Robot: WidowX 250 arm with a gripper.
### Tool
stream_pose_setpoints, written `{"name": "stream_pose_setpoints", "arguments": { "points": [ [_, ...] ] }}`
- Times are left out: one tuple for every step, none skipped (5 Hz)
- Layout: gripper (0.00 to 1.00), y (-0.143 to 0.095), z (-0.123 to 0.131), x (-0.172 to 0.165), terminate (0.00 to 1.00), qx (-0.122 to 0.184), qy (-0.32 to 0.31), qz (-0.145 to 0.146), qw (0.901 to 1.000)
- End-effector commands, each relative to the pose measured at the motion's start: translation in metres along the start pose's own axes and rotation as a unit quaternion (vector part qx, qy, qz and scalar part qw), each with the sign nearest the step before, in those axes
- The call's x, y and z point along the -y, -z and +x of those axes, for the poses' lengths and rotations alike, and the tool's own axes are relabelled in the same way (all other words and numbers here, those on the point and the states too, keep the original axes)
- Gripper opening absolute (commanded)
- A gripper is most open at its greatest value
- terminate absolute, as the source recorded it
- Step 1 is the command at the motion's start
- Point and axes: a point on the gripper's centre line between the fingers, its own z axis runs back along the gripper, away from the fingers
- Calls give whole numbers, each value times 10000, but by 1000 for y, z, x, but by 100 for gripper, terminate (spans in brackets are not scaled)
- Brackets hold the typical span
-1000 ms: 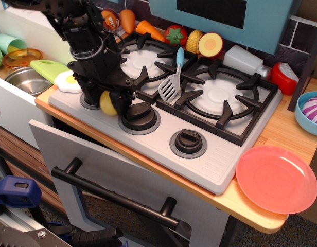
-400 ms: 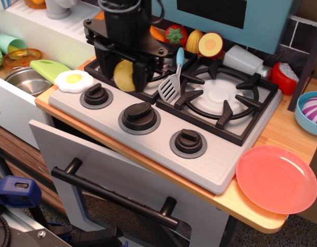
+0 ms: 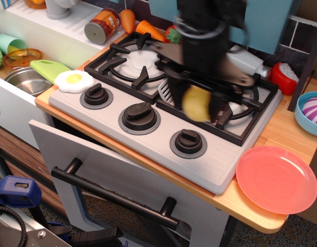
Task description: Put potato on plate
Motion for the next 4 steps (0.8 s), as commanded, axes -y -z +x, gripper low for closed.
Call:
{"name": "stream_pose_setpoints", "arguments": {
  "points": [
    [0,17,27,57,0,361,-20,-176,9992],
    [0,34,39,80,0,335,-15,-570,9978],
    [0,35,33,97,0,417,-257,-484,9976],
    [0,42,22,89,100,354,-334,-570,9972]
  ]
}}
